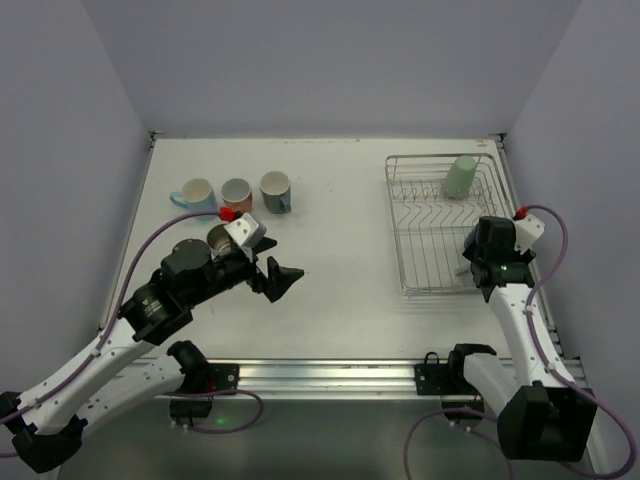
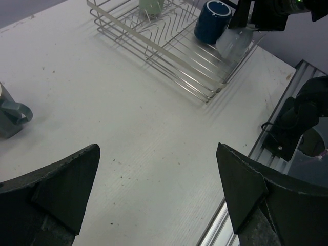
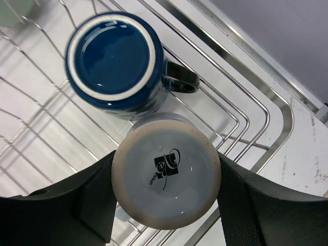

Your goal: Unload the cups from the dish rack

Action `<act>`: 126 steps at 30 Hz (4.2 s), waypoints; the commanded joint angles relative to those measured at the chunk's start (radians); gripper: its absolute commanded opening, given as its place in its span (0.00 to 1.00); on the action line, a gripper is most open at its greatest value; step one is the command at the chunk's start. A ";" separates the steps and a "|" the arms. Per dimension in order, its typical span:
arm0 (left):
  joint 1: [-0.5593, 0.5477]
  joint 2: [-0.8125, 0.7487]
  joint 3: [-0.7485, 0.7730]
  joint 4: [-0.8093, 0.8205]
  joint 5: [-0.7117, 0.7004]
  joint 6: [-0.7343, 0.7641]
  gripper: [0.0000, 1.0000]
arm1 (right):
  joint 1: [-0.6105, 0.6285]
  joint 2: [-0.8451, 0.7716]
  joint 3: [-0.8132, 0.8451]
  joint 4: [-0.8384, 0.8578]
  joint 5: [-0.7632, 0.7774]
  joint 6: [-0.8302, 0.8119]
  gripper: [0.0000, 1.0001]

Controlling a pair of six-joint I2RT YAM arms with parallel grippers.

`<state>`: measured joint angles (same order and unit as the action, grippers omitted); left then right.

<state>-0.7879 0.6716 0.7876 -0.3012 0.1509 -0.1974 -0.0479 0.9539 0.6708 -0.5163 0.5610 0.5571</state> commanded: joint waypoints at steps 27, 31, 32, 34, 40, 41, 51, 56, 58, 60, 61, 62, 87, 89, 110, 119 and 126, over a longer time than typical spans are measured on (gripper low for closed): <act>-0.005 0.453 0.059 0.508 0.188 -0.419 0.95 | 0.006 -0.385 -0.125 0.709 -1.105 0.306 0.06; -0.004 0.537 0.067 0.669 0.236 -0.519 0.94 | 0.019 -0.379 -0.194 0.907 -1.242 0.421 0.06; -0.005 0.566 0.067 0.719 0.240 -0.537 0.94 | 0.022 -0.373 -0.215 0.942 -1.263 0.440 0.06; -0.004 0.591 0.067 0.760 0.245 -0.585 0.93 | 0.031 -0.372 -0.235 1.016 -1.288 0.480 0.06; -0.005 0.671 0.044 0.947 0.309 -0.713 0.88 | 0.097 -0.353 -0.290 1.131 -1.325 0.536 0.06; -0.005 0.686 0.041 0.968 0.328 -0.729 0.86 | 0.111 -0.348 -0.306 1.148 -1.323 0.544 0.06; -0.005 0.701 -0.017 1.202 0.401 -0.836 0.49 | 0.295 -0.241 -0.338 1.288 -1.214 0.573 0.07; -0.007 0.688 -0.033 1.231 0.411 -0.841 0.16 | 0.322 -0.161 -0.350 1.337 -1.188 0.590 0.14; -0.005 0.656 -0.041 1.209 0.397 -0.803 0.00 | 0.326 -0.144 -0.349 1.348 -1.190 0.589 0.35; -0.004 0.619 -0.022 1.110 0.360 -0.716 0.00 | 0.326 -0.141 -0.346 1.302 -1.178 0.564 0.74; -0.001 0.581 -0.004 0.968 0.313 -0.674 0.00 | 0.326 -0.148 -0.329 1.259 -1.167 0.540 0.85; -0.001 0.562 0.021 0.867 0.279 -0.621 0.00 | 0.326 -0.173 -0.315 1.203 -1.127 0.512 0.99; 0.062 1.312 1.007 -0.275 -0.425 -0.008 0.00 | 0.324 -0.282 -0.211 0.659 -0.938 0.150 0.99; 0.070 1.368 1.042 -0.306 -0.422 0.003 0.00 | 0.326 -0.285 -0.212 0.657 -0.938 0.147 0.99; 0.136 1.488 1.161 -0.352 -0.410 0.070 0.51 | 0.324 -0.273 -0.134 0.534 -0.811 0.101 0.99; 0.118 1.115 0.943 -0.127 -0.239 -0.005 0.86 | 0.312 -0.185 -0.047 0.372 -0.361 0.043 0.99; 0.055 0.614 0.477 0.250 0.042 -0.144 0.95 | 0.128 -0.132 -0.004 0.335 -0.158 -0.009 0.99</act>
<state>-0.7059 1.4395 1.3888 -0.2634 0.0357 -0.2562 0.1337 0.8074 0.6006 -0.1574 0.2386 0.5983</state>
